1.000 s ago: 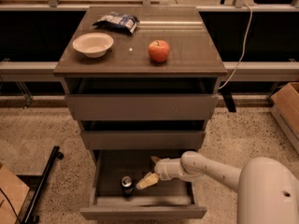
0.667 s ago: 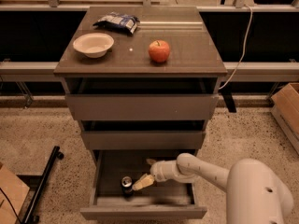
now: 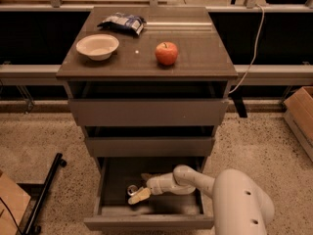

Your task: Pick pepsi can from bottom drawer and place on counter

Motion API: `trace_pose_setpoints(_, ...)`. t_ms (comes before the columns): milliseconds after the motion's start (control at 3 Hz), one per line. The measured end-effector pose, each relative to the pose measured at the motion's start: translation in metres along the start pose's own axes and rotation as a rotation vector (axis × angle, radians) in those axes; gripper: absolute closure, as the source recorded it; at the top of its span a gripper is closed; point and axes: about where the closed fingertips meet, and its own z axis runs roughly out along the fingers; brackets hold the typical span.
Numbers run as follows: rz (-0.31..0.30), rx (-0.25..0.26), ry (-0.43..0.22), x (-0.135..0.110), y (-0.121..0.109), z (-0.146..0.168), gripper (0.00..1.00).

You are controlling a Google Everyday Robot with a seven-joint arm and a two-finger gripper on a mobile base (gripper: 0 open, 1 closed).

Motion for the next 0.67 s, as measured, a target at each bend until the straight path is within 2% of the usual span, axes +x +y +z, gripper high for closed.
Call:
trace_pose_setpoints(333,0.032,-0.052,-0.007,0.011,0.003,0.029,0.0)
trace_pose_setpoints(667,0.063,-0.081,-0.005,0.023,0.003,0.048,0.0)
